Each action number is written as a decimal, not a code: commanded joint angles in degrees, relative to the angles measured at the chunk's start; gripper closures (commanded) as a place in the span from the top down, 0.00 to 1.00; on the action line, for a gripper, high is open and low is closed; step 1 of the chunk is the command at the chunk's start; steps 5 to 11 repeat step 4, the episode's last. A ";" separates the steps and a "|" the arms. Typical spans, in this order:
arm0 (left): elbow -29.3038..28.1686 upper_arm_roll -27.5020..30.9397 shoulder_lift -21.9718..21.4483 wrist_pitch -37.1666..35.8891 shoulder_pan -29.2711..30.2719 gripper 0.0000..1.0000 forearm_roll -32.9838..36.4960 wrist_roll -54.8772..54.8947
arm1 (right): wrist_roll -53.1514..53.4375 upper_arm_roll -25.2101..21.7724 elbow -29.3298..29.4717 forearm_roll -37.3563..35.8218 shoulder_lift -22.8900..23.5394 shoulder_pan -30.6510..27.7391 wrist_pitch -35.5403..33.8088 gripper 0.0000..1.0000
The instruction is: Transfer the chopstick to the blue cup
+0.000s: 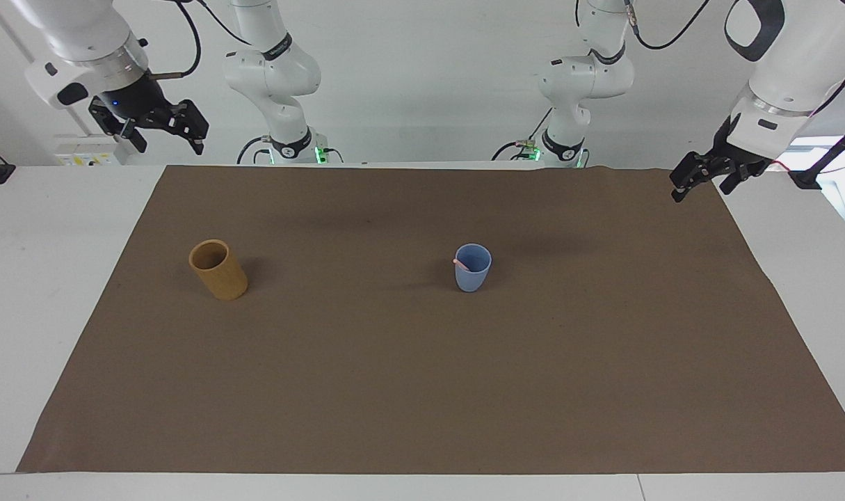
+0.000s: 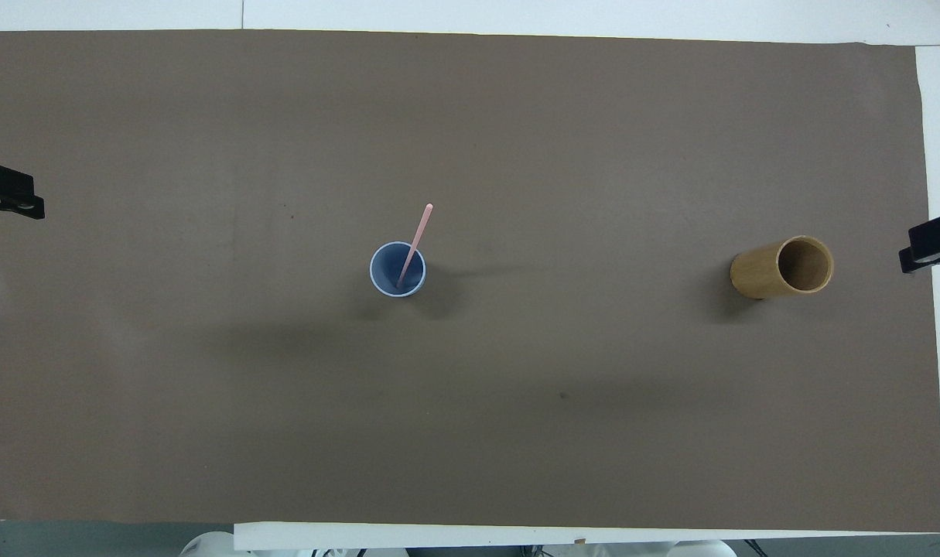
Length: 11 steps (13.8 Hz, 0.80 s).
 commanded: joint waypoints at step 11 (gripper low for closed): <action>0.41 -0.21 0.02 -1.00 0.20 1.00 0.34 0.07 | -0.95 -1.83 -3.96 0.63 -2.60 0.84 0.50 1.00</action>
